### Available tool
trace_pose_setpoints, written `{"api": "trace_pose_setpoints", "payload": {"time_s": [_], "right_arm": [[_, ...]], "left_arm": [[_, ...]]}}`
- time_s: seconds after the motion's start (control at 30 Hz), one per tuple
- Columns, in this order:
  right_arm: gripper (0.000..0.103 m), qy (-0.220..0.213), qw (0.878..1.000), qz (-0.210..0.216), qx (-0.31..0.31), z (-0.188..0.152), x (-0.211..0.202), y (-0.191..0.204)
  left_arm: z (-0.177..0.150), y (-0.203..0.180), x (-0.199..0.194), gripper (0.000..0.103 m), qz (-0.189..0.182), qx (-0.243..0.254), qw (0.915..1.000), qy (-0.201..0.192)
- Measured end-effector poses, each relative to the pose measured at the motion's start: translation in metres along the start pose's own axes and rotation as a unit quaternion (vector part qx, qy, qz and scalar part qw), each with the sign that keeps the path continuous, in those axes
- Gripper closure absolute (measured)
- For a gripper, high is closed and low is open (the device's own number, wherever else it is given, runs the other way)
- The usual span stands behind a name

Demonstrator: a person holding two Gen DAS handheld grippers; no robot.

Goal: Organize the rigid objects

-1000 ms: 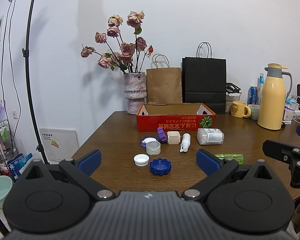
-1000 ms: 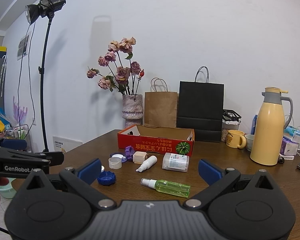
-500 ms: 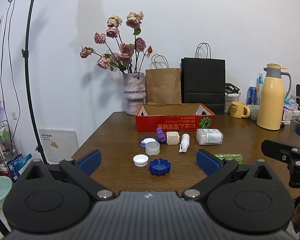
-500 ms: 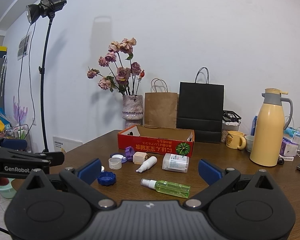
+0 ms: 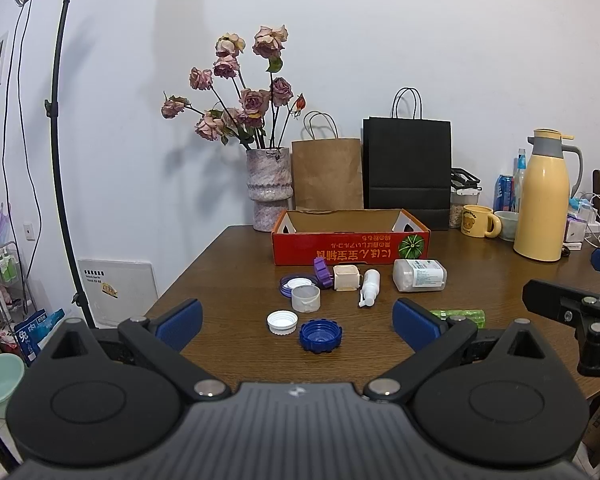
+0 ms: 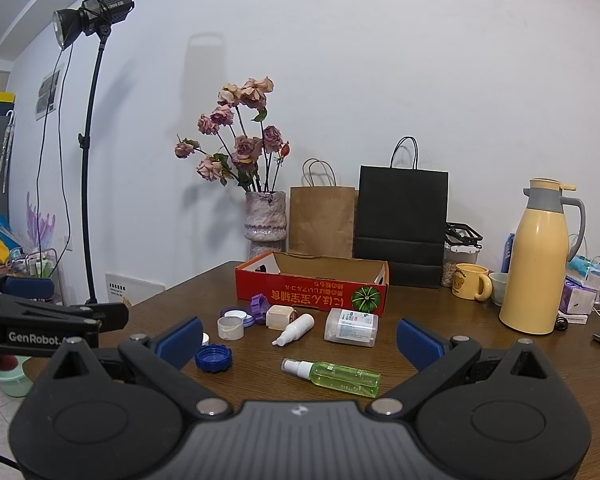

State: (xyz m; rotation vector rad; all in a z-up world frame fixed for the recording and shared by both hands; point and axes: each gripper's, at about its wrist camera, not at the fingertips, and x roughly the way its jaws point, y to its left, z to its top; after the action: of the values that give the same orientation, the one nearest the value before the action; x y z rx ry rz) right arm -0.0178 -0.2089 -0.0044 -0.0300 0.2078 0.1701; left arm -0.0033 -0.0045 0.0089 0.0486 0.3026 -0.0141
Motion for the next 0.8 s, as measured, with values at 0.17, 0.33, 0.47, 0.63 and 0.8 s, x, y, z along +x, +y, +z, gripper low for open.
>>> {"api": "trace_pose_setpoints", "payload": {"time_s": [0.17,0.33,0.47,0.63,0.8], "right_arm": [[0.000,-0.001,1.000,0.000,0.000,0.0001,-0.0003,0.0005],[0.000,-0.001,1.000,0.000,0.000,-0.0028,0.0005,0.0003],[0.000,-0.001,1.000,0.000,-0.001,0.0039,-0.0025,0.0015],[0.000,-0.001,1.000,0.000,-0.001,0.0028,-0.0017,0.0016],[0.000,-0.001,1.000,0.000,-0.001,0.0060,-0.0018,0.0032]], "left_arm": [[-0.0005,0.0000,0.0000,0.000,0.000,0.000,1.0000,-0.001],[-0.0010,0.0005,0.0003,0.000,0.000,0.000,1.0000,-0.001],[-0.0013,0.0007,0.0004,0.000,0.000,0.000,1.0000,-0.001],[0.0000,-0.0003,-0.0007,0.000,0.000,0.000,1.0000,-0.001],[-0.0007,0.0000,-0.0005,0.000,0.000,-0.001,1.0000,0.000]]}}
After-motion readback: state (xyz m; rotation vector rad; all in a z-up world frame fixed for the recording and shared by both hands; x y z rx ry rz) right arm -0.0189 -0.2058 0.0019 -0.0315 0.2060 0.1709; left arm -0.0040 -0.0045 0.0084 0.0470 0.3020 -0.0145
